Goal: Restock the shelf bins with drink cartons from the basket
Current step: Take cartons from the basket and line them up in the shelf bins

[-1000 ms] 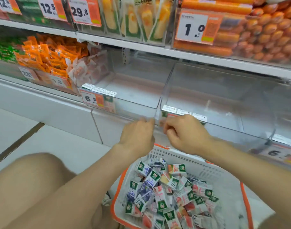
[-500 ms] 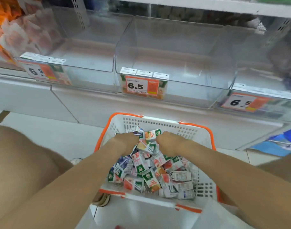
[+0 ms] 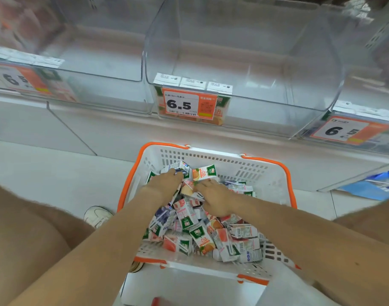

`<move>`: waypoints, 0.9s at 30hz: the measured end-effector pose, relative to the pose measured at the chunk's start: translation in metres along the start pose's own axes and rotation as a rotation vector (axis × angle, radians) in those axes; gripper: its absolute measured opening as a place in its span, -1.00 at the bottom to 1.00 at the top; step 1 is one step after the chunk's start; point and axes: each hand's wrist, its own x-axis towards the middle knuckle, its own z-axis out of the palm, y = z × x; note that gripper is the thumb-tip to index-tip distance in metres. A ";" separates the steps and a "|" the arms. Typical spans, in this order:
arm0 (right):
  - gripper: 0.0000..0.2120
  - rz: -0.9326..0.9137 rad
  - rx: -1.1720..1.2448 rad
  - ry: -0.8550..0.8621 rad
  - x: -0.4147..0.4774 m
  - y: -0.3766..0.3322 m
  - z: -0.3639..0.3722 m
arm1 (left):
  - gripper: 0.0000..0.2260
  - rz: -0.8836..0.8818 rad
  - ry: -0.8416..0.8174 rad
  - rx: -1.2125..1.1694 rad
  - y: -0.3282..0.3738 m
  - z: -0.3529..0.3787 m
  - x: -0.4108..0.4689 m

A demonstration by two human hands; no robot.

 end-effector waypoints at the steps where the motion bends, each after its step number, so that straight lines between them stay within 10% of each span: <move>1: -0.42 -0.005 -0.007 0.002 0.000 -0.001 -0.002 | -0.45 -0.002 0.006 -0.017 -0.001 0.002 0.001; 9: -0.25 0.021 0.220 0.090 0.001 -0.008 0.004 | -0.64 -0.030 0.032 -0.115 -0.012 0.011 0.004; 20: -0.53 0.075 0.296 0.199 -0.004 -0.025 0.001 | -0.67 -0.046 0.038 -0.182 -0.020 0.009 -0.007; 27: -0.73 0.204 0.877 0.169 -0.023 -0.037 -0.053 | -0.66 -0.063 0.054 -0.456 -0.024 -0.037 -0.021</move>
